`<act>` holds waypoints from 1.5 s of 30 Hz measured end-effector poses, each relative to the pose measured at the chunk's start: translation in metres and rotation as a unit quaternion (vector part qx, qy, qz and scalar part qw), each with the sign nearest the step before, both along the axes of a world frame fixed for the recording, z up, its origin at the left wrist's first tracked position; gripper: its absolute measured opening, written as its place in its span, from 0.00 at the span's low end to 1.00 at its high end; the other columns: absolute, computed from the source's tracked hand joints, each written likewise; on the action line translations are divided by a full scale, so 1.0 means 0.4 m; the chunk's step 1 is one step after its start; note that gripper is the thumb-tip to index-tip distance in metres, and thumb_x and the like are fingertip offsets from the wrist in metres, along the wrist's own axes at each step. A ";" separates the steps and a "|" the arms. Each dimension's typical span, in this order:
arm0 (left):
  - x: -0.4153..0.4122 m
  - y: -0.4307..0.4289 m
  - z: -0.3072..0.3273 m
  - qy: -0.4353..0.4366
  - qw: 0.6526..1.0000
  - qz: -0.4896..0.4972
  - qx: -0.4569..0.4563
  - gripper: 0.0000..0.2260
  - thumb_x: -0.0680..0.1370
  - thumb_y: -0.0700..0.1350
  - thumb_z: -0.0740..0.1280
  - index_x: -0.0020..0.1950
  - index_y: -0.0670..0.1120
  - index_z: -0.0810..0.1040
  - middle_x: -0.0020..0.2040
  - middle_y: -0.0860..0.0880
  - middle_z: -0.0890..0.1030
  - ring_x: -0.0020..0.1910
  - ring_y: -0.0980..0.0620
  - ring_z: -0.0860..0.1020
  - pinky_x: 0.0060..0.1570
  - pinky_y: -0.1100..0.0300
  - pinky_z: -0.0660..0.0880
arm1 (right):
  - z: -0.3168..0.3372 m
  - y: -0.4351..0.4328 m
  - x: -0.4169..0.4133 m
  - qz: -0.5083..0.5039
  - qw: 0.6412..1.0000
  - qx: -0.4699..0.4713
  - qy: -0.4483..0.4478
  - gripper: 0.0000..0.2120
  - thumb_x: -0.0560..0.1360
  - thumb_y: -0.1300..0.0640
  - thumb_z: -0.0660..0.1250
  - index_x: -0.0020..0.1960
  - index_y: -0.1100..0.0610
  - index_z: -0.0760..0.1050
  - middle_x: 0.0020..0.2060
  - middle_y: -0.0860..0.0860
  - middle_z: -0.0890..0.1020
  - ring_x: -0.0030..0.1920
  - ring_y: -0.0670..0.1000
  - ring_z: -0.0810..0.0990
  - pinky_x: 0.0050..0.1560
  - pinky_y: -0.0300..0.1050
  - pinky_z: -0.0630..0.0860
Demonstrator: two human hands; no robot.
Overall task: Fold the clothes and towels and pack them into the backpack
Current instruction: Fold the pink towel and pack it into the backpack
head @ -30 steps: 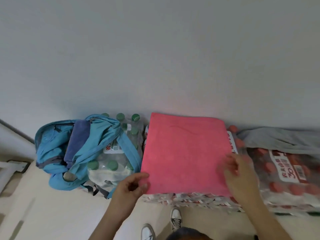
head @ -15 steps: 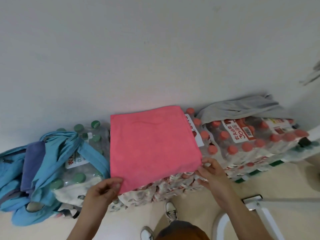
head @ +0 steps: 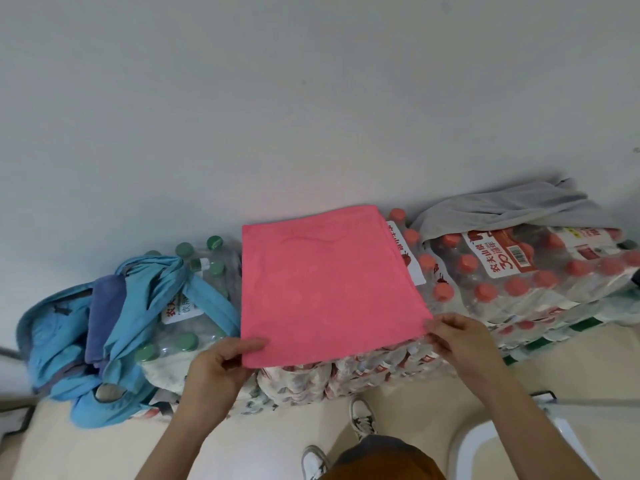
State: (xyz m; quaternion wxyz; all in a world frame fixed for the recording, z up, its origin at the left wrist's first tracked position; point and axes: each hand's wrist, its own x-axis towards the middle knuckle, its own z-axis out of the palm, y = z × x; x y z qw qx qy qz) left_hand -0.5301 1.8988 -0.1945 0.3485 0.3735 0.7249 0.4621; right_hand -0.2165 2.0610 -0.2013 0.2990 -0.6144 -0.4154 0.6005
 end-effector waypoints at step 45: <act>-0.017 0.288 0.081 0.134 0.981 0.140 -0.030 0.10 0.82 0.47 0.55 0.49 0.44 0.73 0.39 0.51 0.76 0.39 0.53 0.74 0.40 0.53 0.71 | 0.133 0.227 -0.141 0.063 0.963 0.220 -0.143 0.05 0.75 0.58 0.69 0.42 0.57 0.74 0.36 0.51 0.80 0.33 0.48 0.75 0.35 0.40 0.69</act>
